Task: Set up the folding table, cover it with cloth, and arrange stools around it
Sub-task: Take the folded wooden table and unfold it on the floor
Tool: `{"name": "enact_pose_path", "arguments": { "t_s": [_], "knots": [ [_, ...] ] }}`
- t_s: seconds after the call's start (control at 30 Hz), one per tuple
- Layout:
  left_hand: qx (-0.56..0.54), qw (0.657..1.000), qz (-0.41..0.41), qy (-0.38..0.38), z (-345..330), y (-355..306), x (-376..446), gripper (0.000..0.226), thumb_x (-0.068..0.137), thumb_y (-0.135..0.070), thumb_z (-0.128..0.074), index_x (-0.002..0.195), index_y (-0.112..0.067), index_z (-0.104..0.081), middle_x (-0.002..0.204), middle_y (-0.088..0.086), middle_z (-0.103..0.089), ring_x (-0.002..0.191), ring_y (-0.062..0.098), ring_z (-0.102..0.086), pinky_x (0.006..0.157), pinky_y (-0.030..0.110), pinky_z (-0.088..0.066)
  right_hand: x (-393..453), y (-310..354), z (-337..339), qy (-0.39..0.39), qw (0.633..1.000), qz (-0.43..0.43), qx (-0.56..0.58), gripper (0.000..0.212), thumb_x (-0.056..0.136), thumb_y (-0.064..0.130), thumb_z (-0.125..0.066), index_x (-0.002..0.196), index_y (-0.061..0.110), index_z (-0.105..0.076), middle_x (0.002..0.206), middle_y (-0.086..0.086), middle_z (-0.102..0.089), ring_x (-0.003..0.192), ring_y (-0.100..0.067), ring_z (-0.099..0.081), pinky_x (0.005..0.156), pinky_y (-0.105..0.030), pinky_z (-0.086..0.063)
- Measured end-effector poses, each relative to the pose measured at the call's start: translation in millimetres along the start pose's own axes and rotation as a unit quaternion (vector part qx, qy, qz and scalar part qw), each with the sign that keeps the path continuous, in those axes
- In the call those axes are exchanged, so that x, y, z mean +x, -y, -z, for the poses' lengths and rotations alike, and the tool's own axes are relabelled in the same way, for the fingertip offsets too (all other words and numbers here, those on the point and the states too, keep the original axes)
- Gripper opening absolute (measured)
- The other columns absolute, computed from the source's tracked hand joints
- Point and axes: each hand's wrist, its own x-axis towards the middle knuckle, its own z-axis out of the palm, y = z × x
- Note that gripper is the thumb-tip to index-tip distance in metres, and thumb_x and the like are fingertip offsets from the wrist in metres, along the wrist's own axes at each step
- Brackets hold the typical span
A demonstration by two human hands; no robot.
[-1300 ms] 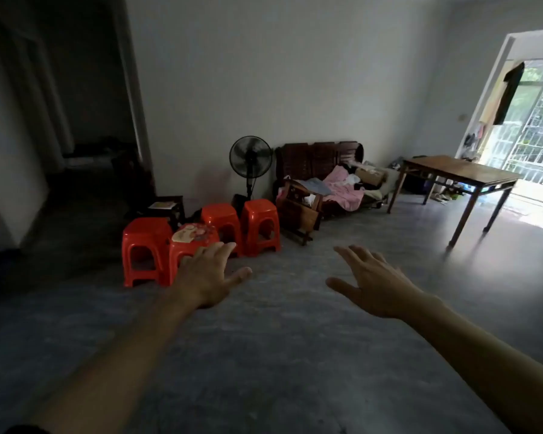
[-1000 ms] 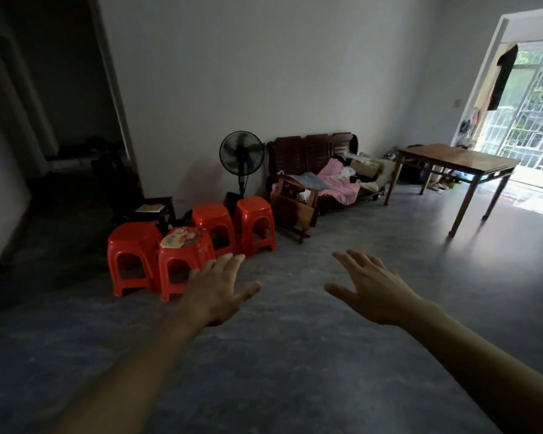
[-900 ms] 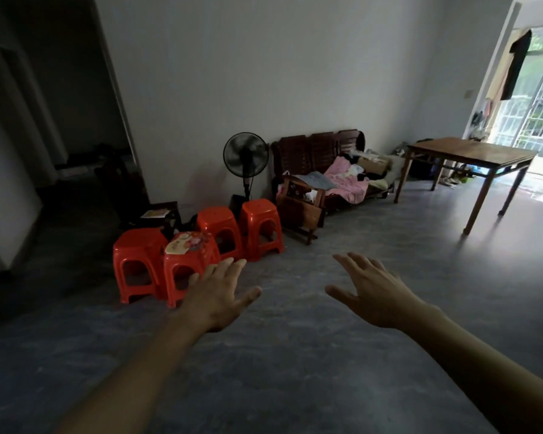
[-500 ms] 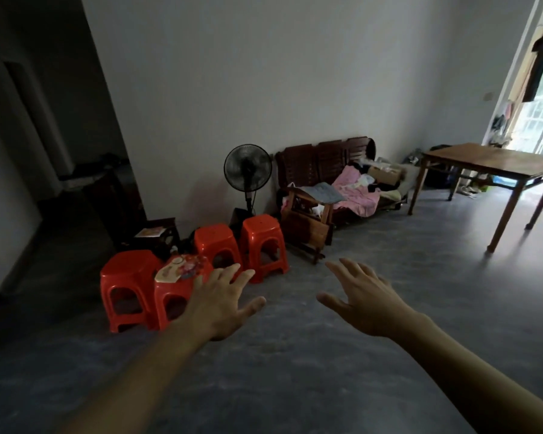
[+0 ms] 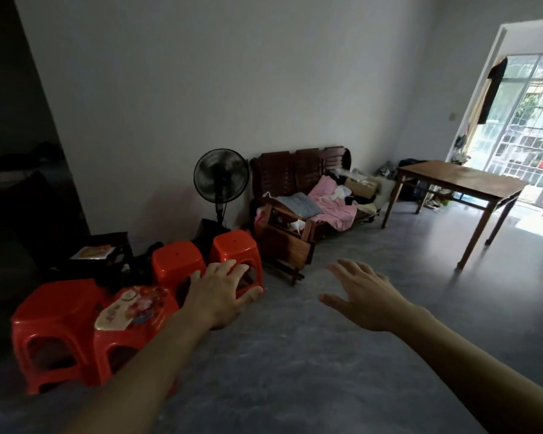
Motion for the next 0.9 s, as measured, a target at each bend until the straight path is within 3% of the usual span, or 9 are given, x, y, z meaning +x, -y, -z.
{"name": "enact_pose_path", "arguments": {
  "t_s": [0.13,0.37,0.43,0.67,0.9],
  "knots": [
    [-0.008,1.000,-0.007,-0.014,-2,40,66,0.082,0.085,-0.082,-0.020,0.152,-0.035,-0.028,0.161,-0.002,-0.026,0.146,0.021,-0.025,0.114,0.053,-0.027,74,2,-3,-0.018,0.999,-0.020,0.022,0.077,0.089,0.076,-0.030,0.152,0.035,-0.016,0.161,0.001,-0.019,0.145,-0.024,-0.023,0.111,-0.053,-0.032],
    [0.001,0.999,-0.008,0.050,-38,82,168,0.086,0.082,-0.084,-0.019,0.153,-0.035,-0.025,0.161,-0.004,-0.025,0.146,0.020,-0.026,0.113,0.051,-0.029,186,-18,-35,-0.026,0.997,-0.024,0.071,0.074,0.090,0.074,-0.034,0.151,0.033,-0.023,0.156,0.004,-0.029,0.139,-0.019,-0.034,0.107,-0.046,-0.039],
    [-0.004,0.998,-0.006,0.056,-46,82,206,0.093,0.076,-0.087,-0.014,0.153,-0.035,-0.025,0.161,-0.005,-0.025,0.146,0.019,-0.026,0.114,0.050,-0.028,220,-33,-42,-0.028,0.997,-0.024,0.066,0.074,0.090,0.074,-0.034,0.150,0.033,-0.023,0.156,0.005,-0.029,0.139,-0.019,-0.033,0.106,-0.048,-0.039],
    [0.014,0.997,-0.046,0.057,-71,63,377,0.082,0.086,-0.080,-0.027,0.153,-0.035,-0.022,0.161,-0.005,-0.026,0.146,0.019,-0.026,0.115,0.048,-0.026,348,-105,-69,-0.007,0.996,-0.018,0.083,0.072,0.091,0.072,-0.035,0.152,0.037,-0.019,0.157,0.006,-0.027,0.139,-0.018,-0.032,0.109,-0.043,-0.035],
    [-0.015,0.997,-0.036,0.060,-77,61,536,0.079,0.086,-0.080,-0.031,0.152,-0.035,-0.026,0.158,-0.006,-0.031,0.143,0.020,-0.030,0.113,0.049,-0.029,487,-177,-48,-0.035,0.994,-0.018,0.101,0.061,0.094,0.065,-0.041,0.147,0.041,-0.023,0.153,0.007,-0.032,0.133,-0.021,-0.040,0.102,-0.045,-0.041]
  ]
}}
